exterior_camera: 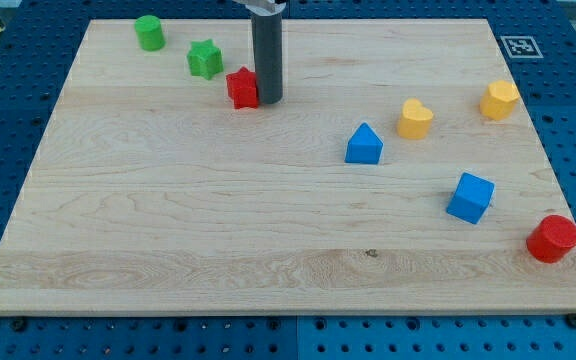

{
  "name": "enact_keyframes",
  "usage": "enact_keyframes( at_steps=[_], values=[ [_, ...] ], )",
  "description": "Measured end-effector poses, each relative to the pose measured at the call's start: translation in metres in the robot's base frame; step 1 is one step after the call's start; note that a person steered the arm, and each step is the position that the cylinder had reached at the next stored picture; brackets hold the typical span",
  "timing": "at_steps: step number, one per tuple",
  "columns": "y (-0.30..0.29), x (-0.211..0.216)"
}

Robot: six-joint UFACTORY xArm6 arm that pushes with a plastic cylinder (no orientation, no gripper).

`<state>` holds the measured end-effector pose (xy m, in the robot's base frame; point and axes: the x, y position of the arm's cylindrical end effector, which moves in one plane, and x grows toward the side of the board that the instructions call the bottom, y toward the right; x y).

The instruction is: Slide yellow heart left a bit

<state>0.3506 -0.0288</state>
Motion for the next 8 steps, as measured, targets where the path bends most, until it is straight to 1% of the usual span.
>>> enact_keyframes(
  at_steps=[1,2,3,4,5,8],
  values=[
    [0.019,0.018],
    [0.02,0.035],
    [0.049,0.055],
    [0.106,0.083],
    [0.147,0.094],
    [0.127,0.092]
  ],
)
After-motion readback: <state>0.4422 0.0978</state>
